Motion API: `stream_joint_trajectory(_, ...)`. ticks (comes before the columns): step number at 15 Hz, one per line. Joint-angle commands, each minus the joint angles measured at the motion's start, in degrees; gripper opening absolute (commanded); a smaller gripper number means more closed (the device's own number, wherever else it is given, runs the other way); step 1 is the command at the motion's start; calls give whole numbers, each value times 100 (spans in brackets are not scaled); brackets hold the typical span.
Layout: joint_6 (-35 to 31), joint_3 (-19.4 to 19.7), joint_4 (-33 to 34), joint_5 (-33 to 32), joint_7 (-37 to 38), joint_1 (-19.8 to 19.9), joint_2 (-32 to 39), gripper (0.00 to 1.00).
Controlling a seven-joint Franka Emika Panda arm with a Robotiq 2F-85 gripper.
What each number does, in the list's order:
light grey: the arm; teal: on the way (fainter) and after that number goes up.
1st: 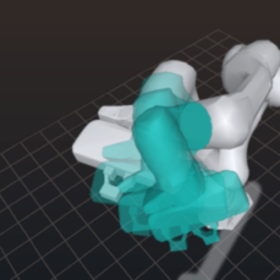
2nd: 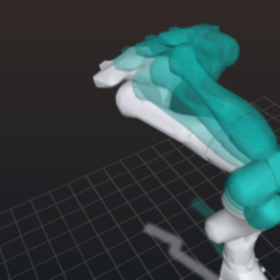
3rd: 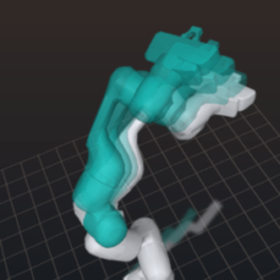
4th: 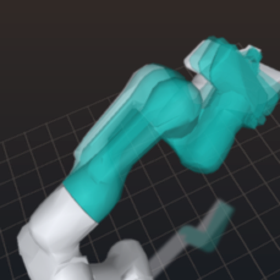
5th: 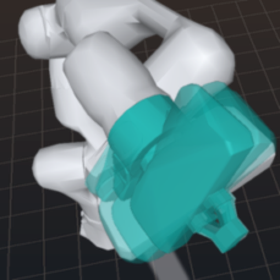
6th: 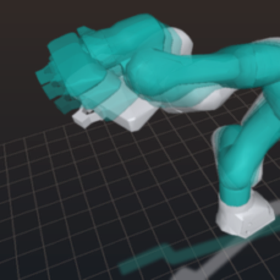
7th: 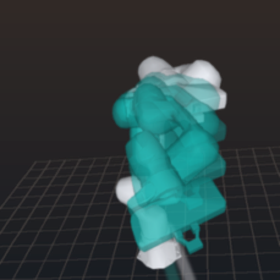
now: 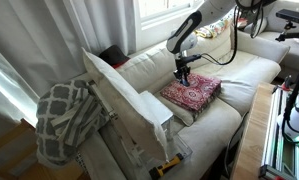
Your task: Put the white pillow against the backrest of the white chair, remove the black remote from the chair and put it on the maroon blanket
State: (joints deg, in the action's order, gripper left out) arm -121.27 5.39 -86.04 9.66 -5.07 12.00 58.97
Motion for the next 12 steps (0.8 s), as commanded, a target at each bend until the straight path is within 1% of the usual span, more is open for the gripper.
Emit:
stream_joint_trajectory(1, 216, -119, 884, -222, -479, 308, 783, 17)
stream_joint_trajectory(3, 246, -192, 1242, -260, -817, 435, 1134, 17)
stream_joint_trajectory(6, 119, -276, 1694, -353, -1209, 509, 1588, 17)
stream_joint_trajectory(9, 132, -331, 2182, -401, -1379, 543, 2007, 17)
stream_joint_trajectory(12, 215, -355, 2631, -353, -1290, 575, 2361, 17)
